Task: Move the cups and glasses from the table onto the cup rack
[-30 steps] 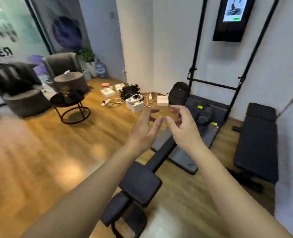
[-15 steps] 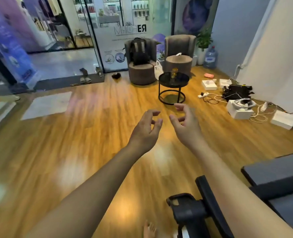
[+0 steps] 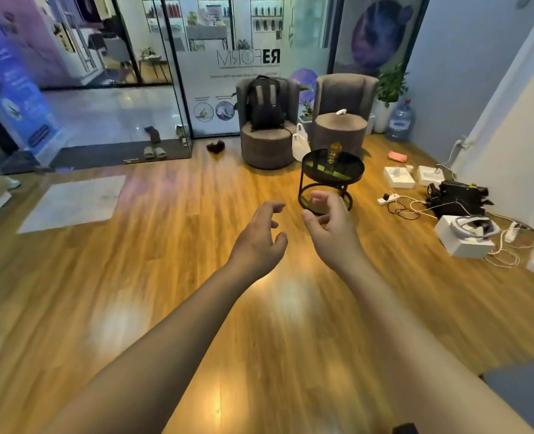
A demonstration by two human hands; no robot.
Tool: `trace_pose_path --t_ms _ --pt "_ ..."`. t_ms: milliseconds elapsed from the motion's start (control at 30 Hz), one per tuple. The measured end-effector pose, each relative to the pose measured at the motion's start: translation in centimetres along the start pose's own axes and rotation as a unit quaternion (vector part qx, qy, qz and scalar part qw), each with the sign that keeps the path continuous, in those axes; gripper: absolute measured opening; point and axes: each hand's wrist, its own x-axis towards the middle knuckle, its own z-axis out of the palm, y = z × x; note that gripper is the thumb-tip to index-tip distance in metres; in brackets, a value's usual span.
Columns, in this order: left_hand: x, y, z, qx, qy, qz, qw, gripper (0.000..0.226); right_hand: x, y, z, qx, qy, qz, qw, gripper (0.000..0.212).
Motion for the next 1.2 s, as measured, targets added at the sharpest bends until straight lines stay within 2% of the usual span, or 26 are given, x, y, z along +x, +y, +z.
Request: trace_pose_path --t_ms 233,500,700,900,1200 --pt "12.2 -4.1 0.1 0.048 -0.015 0.018 0.999 0.062 10.2 2.6 3.1 -0.015 0.006 0.001 1.0 0.04" --pt "32.4 -10.2 3.1 0.089 -0.053 0.059 0.993 0.075 27.5 8.2 8.0 -0.007 0.034 0.034 0.999 0.042" --pt "48.3 -12.2 6.4 0.084 -0.106 0.079 0.988 0.082 40.5 11.6 9.3 -0.021 0.056 0.072 0.996 0.046" --pt "59.0 -14.3 10.0 0.087 -0.151 0.118 0.978 0.088 49.8 15.9 10.2 -0.021 0.074 0.124 0.989 0.053" --pt "77.9 -18.2 17.9 0.083 -0.193 0.112 0.971 0.09 66.9 25.9 11.3 -0.028 0.071 0.162 0.984 0.057"
